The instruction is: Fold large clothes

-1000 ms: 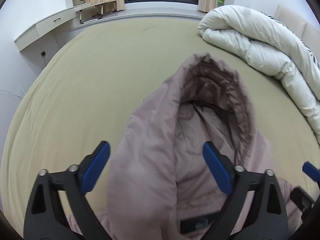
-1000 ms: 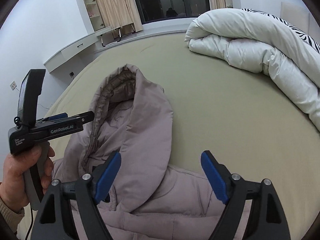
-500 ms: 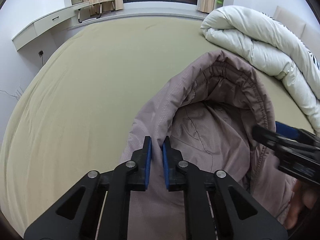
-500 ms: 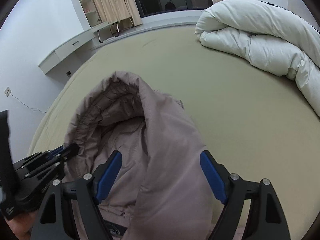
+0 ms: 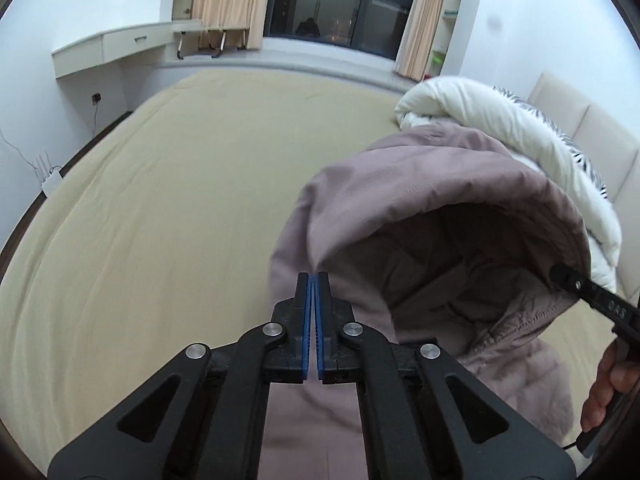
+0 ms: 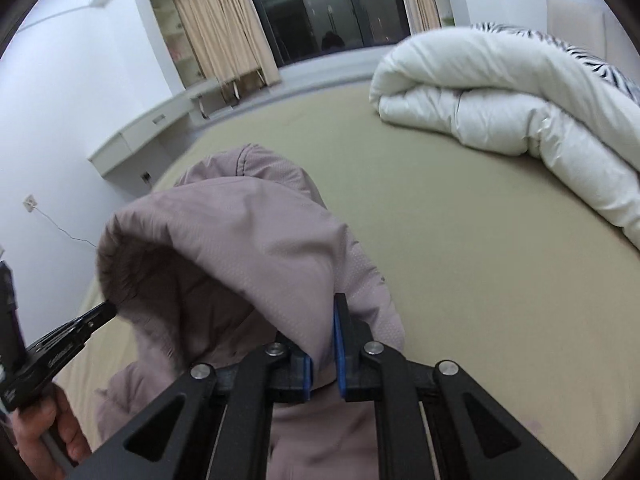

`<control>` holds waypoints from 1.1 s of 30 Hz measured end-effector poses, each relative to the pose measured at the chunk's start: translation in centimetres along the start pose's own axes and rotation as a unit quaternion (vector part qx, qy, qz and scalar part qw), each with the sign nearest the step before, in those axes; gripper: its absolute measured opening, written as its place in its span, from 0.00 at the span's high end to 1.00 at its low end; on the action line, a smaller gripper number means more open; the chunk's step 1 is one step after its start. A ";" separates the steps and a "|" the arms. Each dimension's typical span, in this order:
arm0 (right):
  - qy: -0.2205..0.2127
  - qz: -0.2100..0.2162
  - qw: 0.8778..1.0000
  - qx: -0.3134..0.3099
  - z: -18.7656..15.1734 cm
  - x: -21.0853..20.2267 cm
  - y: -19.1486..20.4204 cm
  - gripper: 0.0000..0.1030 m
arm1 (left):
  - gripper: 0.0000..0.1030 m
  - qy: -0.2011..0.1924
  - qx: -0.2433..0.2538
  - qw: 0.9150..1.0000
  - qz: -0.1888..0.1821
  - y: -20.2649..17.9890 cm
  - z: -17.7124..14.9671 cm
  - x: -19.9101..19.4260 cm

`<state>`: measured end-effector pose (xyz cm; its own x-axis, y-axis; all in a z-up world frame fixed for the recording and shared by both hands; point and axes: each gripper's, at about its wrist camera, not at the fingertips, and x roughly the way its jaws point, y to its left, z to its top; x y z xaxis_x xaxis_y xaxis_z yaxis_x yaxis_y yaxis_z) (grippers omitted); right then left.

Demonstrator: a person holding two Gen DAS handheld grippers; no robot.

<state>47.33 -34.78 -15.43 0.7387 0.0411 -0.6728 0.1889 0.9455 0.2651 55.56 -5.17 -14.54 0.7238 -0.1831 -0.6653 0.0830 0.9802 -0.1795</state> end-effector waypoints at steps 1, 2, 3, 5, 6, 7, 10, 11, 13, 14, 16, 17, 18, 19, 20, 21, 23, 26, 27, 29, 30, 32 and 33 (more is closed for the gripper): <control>-0.009 0.003 1.000 -0.001 -1.4 -2.1 0.1 0.89 | 1.00 -0.006 -0.004 1.000 -0.005 0.3 -0.9 -1.7; -0.014 0.003 1.000 -0.003 -2.5 -3.6 0.3 0.89 | 1.00 -0.014 -0.010 1.000 -0.011 0.7 -2.2 -4.1; -0.020 0.004 1.000 -0.003 -4.2 -5.4 0.4 0.89 | 1.00 -0.019 -0.011 1.000 -0.014 0.9 -3.1 -5.7; -0.027 0.008 1.000 -0.007 -7.4 -8.0 0.6 0.89 | 1.00 -0.029 -0.013 0.999 -0.020 1.2 -5.0 -8.8; -0.031 0.004 0.999 -0.013 -8.8 -9.0 0.9 0.89 | 1.00 -0.034 -0.015 0.999 -0.029 1.4 -6.0 -10.3; -0.035 0.002 0.999 -0.021 -10.1 -10.0 1.2 0.89 | 1.00 -0.037 -0.014 0.998 -0.045 1.4 -6.7 -11.5; -0.044 -0.007 0.998 -0.035 -12.0 -11.6 2.1 0.89 | 0.99 -0.035 -0.007 0.998 -0.047 1.2 -8.0 -13.6; -0.046 -0.008 0.998 -0.036 -12.1 -11.9 2.3 0.89 | 0.99 -0.030 -0.001 0.999 -0.043 1.0 -8.1 -13.9; -0.051 -0.008 0.998 -0.036 -11.7 -12.4 2.5 0.89 | 0.99 -0.032 0.019 0.999 -0.017 0.1 -7.7 -14.7; -0.054 -0.007 0.998 -0.037 -11.4 -12.5 2.4 0.89 | 0.98 -0.040 0.032 0.999 -0.016 -0.5 -7.6 -15.1; -0.062 -0.003 0.997 -0.040 -11.3 -13.4 3.0 0.90 | 0.98 -0.057 0.040 0.997 -0.021 -1.4 -7.7 -16.1; -0.065 -0.003 0.997 -0.043 -11.4 -13.7 3.3 0.90 | 0.98 -0.068 0.020 0.997 -0.036 -1.0 -8.1 -17.2; -0.069 -0.005 0.996 -0.049 -11.6 -14.0 3.5 0.92 | 0.98 -0.075 0.001 0.996 -0.046 -0.7 -8.3 -18.1; -0.072 -0.008 0.996 -0.056 -12.0 -14.2 3.6 0.93 | 0.98 -0.083 -0.012 0.995 -0.051 -0.2 -8.4 -19.0; -0.074 -0.012 0.995 -0.062 -12.5 -14.5 3.6 0.98 | 0.98 -0.090 -0.017 0.995 -0.050 0.1 -8.1 -19.7; -0.078 -0.019 0.995 -0.067 -13.2 -14.8 3.5 0.98 | 0.98 -0.089 -0.015 0.995 -0.046 0.3 -7.8 -20.0; -0.071 -0.026 0.995 -0.061 -14.5 -14.9 2.8 0.98 | 0.98 -0.083 -0.001 0.996 -0.034 0.7 -6.5 -20.0; -0.048 -0.031 0.997 -0.050 -15.3 -14.3 1.8 0.98 | 0.98 -0.083 -0.003 0.996 -0.027 1.8 -4.9 -20.3; -0.047 -0.022 0.998 -0.046 -15.1 -14.2 1.6 0.97 | 0.98 -0.081 0.004 0.997 -0.019 1.9 -4.8 -20.5; -0.059 -0.020 0.997 -0.049 -14.4 -14.5 1.8 0.61 | 0.98 -0.076 0.030 0.997 -0.001 1.6 -5.0 -19.9; -0.070 -0.026 0.996 -0.053 -13.9 -14.4 2.0 0.24 | 0.98 -0.069 0.038 0.997 0.004 1.5 -5.2 -19.3; -0.111 -0.018 0.992 -0.050 -13.1 -14.8 2.5 0.05 | 0.98 -0.040 0.044 0.998 0.001 1.5 -5.8 -17.6; -0.125 -0.020 0.990 -0.055 -12.2 -14.7 3.1 0.04 | 0.98 -0.031 0.043 0.999 -0.003 1.4 -6.4 -16.5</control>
<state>29.11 -28.54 -13.15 0.8719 -0.0664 -0.4852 0.1603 0.9749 0.1547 39.32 -1.30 -8.45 0.7635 -0.1865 -0.6182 0.1437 0.9824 -0.1190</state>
